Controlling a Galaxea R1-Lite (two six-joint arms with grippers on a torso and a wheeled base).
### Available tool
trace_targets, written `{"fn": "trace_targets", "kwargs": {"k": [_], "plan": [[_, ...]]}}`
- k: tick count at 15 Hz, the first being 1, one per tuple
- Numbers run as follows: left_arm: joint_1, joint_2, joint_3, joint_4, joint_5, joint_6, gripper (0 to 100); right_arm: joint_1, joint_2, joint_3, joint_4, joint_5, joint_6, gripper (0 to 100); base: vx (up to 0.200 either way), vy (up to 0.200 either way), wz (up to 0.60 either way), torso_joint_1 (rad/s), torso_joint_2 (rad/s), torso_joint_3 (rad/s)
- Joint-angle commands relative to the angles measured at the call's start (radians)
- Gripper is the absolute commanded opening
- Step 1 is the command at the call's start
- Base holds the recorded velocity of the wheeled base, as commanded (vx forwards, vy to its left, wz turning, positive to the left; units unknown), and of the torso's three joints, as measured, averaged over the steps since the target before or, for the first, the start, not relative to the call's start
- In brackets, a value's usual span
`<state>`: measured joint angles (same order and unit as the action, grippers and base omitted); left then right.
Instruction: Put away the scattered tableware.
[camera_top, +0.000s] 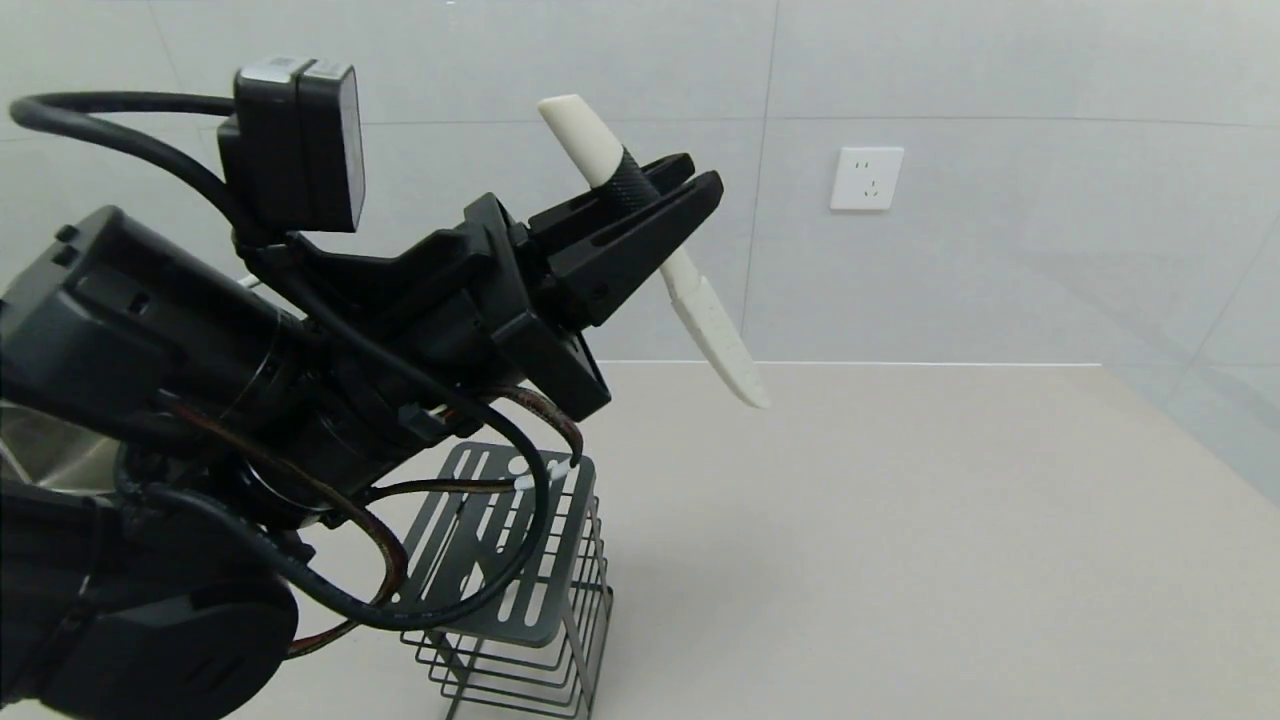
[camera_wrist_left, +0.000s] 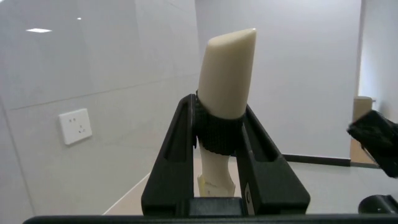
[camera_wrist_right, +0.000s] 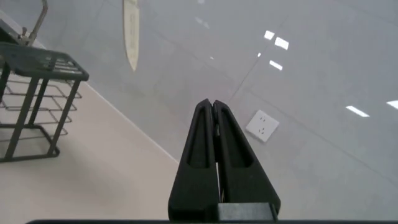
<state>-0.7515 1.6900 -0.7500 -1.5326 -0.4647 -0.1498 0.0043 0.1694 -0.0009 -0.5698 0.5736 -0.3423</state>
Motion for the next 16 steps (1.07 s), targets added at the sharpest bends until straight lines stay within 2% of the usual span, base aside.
{"fn": "trace_targets", "kwargs": {"k": [1,3,4,5,7,8,10,14,16], "plan": [[0.018,-0.044,0.02,0.014,-0.002,-0.001,0,-0.006,-0.169,0.001,0.134,-0.093,0.054,0,0.0,0.0,0.0,0.0,0.0,0.0],[0.018,-0.047,0.024,0.019,0.0,-0.001,0,-0.006,-0.169,0.001,0.386,-0.258,0.126,0,0.0,0.0,0.0,0.0,0.0,0.0],[0.018,-0.058,0.029,0.019,0.0,-0.001,0,-0.006,-0.169,0.001,0.492,-0.299,0.135,0,0.0,0.0,0.0,0.0,0.0,0.0],[0.018,-0.07,0.044,0.022,0.0,-0.001,0,-0.006,-0.169,0.001,0.522,-0.307,0.146,0,0.0,0.0,0.0,0.0,0.0,0.0],[0.029,-0.108,0.11,0.031,0.0,0.001,0,-0.006,-0.169,0.001,0.518,-0.317,0.198,0,0.0,0.0,0.0,0.0,0.0,0.0],[0.054,-0.121,0.124,0.034,-0.002,0.024,0,-0.006,-0.169,0.001,0.518,-0.345,0.213,0,0.0,0.0,0.0,0.0,0.0,0.0],[0.11,-0.136,0.129,0.043,-0.034,0.095,0,-0.006,-0.169,0.001,0.516,-0.351,0.223,0,0.0,0.0,0.0,0.0,0.0,0.0],[0.116,-0.208,0.135,0.112,-0.046,0.101,0,-0.006,-0.169,0.001,0.515,-0.353,0.229,0,0.0,0.0,0.0,0.0,0.0,0.0],[0.124,-0.271,0.182,0.149,-0.046,0.101,0,-0.006,-0.169,0.001,0.515,-0.353,0.221,0,0.0,0.0,0.0,0.0,0.0,0.0]]}}
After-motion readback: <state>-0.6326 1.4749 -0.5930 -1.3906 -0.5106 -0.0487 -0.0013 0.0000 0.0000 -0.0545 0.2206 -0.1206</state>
